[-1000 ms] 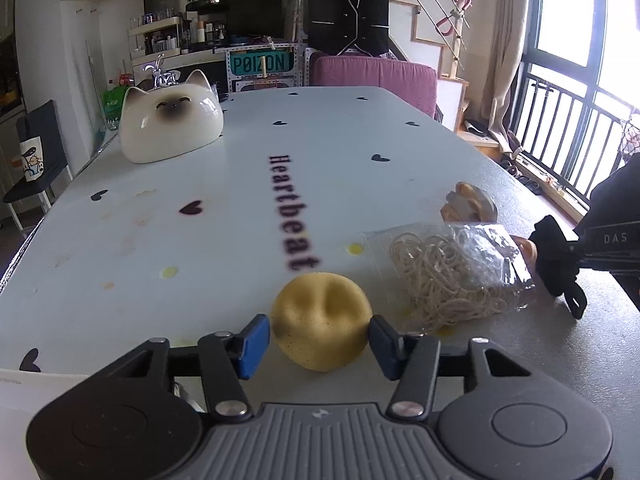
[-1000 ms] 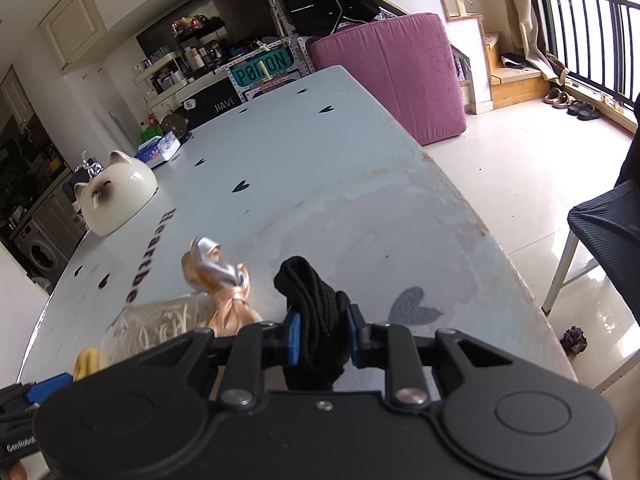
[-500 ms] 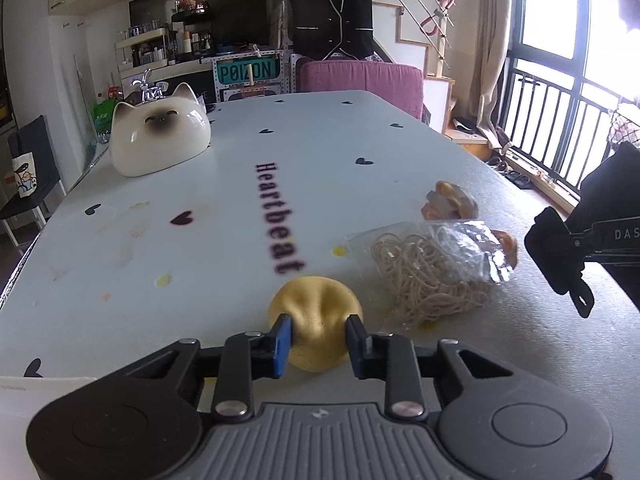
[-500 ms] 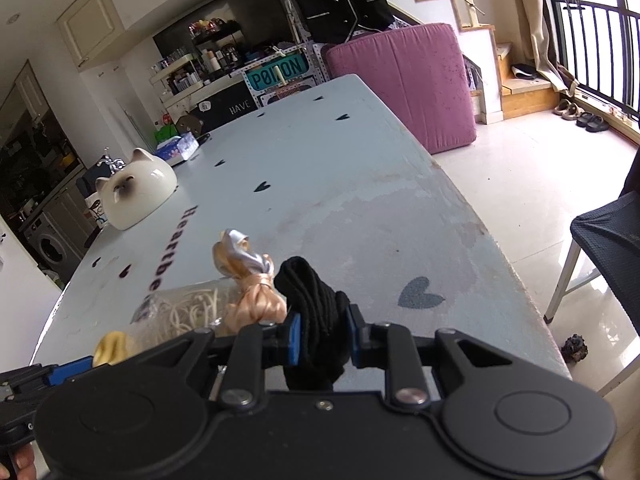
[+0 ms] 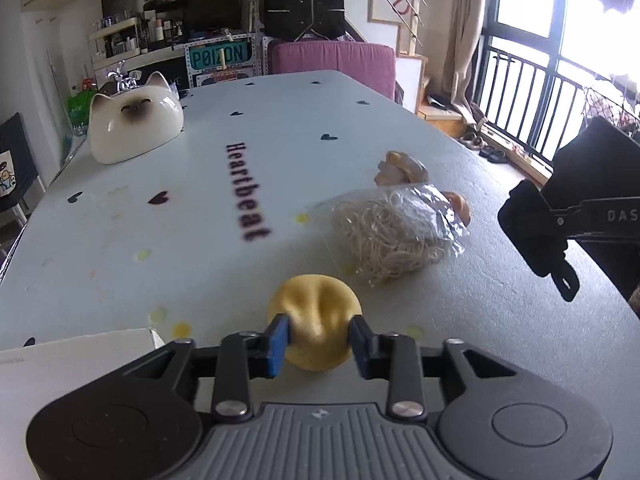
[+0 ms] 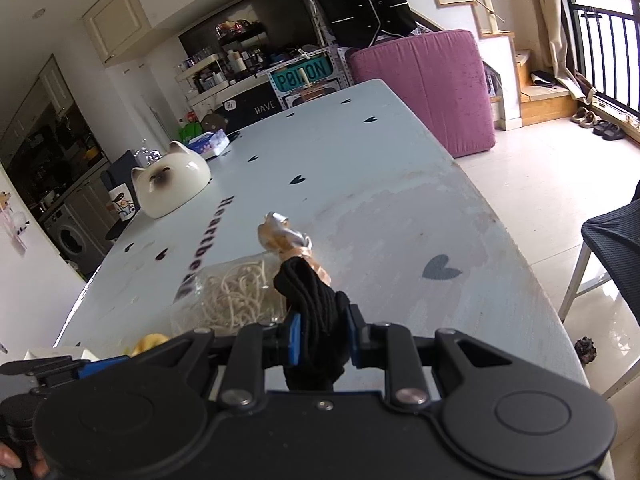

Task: Organize soft objects
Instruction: 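Carry the sponge and black fabric into the white box and open both grippers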

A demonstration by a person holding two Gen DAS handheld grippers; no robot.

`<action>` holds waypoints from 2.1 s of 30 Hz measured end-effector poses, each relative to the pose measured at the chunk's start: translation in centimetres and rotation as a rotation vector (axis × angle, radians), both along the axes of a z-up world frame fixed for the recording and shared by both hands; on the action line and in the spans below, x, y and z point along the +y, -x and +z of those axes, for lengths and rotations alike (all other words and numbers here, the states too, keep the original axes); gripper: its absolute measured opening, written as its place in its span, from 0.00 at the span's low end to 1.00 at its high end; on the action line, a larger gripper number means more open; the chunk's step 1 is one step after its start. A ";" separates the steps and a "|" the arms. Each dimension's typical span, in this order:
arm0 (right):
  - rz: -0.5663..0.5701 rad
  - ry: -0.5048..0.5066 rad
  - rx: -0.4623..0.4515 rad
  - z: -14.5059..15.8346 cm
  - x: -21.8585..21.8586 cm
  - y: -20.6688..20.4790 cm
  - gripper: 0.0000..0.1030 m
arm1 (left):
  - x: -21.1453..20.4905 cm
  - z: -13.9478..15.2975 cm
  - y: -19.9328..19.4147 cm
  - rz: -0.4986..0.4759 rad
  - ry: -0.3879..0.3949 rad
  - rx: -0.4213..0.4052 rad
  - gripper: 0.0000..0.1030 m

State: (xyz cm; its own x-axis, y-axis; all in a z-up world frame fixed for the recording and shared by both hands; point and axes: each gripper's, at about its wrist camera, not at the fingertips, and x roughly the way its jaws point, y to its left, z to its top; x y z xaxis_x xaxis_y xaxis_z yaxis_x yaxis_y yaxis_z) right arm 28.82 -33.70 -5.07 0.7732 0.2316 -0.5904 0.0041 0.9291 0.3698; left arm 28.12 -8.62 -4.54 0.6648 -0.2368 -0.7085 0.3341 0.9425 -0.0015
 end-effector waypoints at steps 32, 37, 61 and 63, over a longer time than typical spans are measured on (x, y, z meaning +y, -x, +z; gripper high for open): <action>0.054 0.020 -0.086 3.8 2.0 4.8 0.23 | -0.3 5.1 3.8 -0.022 0.070 -0.071 0.35; 0.075 0.042 -0.119 5.9 3.7 6.9 0.23 | 0.9 7.6 6.1 -0.004 0.083 -0.097 0.35; 0.273 -0.001 -0.134 8.2 18.3 11.6 0.23 | 16.8 11.8 14.1 0.201 0.069 -0.168 0.35; 0.291 -0.005 -0.121 7.9 19.7 11.4 0.23 | 18.5 11.3 14.1 0.227 0.065 -0.159 0.35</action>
State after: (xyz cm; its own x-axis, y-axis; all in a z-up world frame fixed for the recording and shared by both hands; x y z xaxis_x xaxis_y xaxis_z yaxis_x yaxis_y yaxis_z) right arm 17.38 -13.97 2.81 0.7383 0.4559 -0.4970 -0.3060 0.8831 0.3556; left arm 14.05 9.89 6.78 0.8074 -0.1103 -0.5796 0.1151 0.9929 -0.0285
